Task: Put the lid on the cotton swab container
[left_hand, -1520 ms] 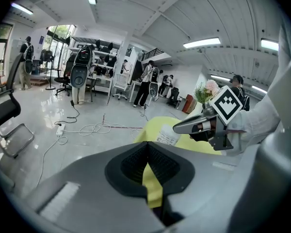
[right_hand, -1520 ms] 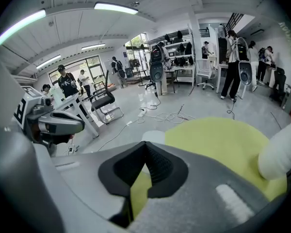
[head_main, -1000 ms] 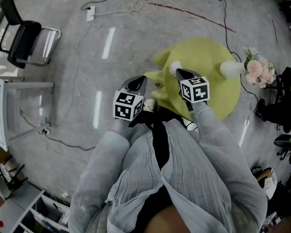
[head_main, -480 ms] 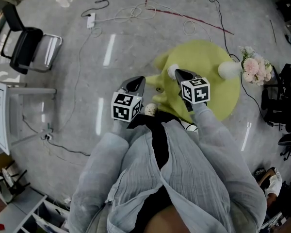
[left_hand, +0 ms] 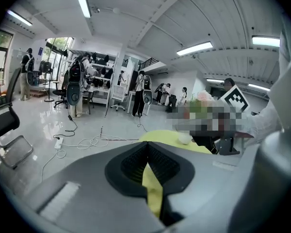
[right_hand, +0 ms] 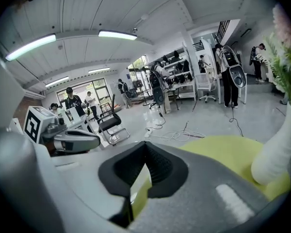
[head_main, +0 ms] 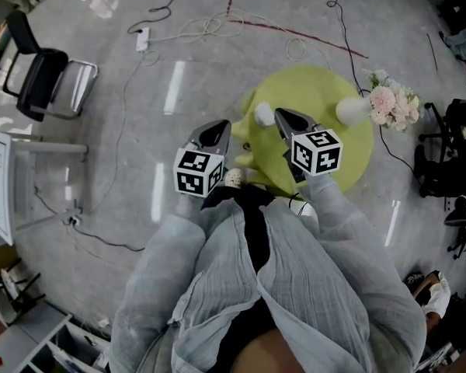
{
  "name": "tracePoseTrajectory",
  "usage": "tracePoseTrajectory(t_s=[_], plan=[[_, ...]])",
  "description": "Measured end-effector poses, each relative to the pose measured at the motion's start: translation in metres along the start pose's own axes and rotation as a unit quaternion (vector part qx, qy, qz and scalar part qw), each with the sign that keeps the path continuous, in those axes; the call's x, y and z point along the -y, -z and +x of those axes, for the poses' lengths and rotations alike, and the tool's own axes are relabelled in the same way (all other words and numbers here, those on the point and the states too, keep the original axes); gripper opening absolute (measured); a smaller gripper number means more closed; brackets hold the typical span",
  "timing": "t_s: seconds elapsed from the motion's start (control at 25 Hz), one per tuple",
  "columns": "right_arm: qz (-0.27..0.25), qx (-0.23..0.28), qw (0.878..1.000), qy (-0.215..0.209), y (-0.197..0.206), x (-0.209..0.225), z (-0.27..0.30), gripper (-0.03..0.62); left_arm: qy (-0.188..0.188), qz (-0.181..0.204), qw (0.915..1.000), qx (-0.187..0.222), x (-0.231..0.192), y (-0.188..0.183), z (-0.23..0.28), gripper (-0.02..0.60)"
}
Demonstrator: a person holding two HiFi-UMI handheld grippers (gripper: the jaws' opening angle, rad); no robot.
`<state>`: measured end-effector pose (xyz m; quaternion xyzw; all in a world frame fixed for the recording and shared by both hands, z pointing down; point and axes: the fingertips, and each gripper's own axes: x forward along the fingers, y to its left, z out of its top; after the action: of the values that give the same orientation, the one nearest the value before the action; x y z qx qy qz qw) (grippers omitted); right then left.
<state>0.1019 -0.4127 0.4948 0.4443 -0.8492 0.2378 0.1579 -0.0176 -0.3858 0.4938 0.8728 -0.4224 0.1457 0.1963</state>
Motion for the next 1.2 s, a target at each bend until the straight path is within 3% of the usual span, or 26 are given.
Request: tracePoseTrajectory(t_s=[0.6,0.84,1.2], plan=[[0.034,0.143,0.989,0.002,-0.044,0.005,-0.113,0.002,0.002,0.028,0.9985,0.048,0.06,-0.038,-0.023,0.017],[0.003,0.191,0.982,0.004,-0.04,0.005,-0.146,0.002,0.01,0.032,0.9977,0.059,0.075,-0.032,-0.03,0.017],[-0.035,0.166,0.985,0.037,-0.003,0.016,-0.156,0.002,0.022,0.029,0.996,0.082,0.093,-0.021,-0.037,0.017]])
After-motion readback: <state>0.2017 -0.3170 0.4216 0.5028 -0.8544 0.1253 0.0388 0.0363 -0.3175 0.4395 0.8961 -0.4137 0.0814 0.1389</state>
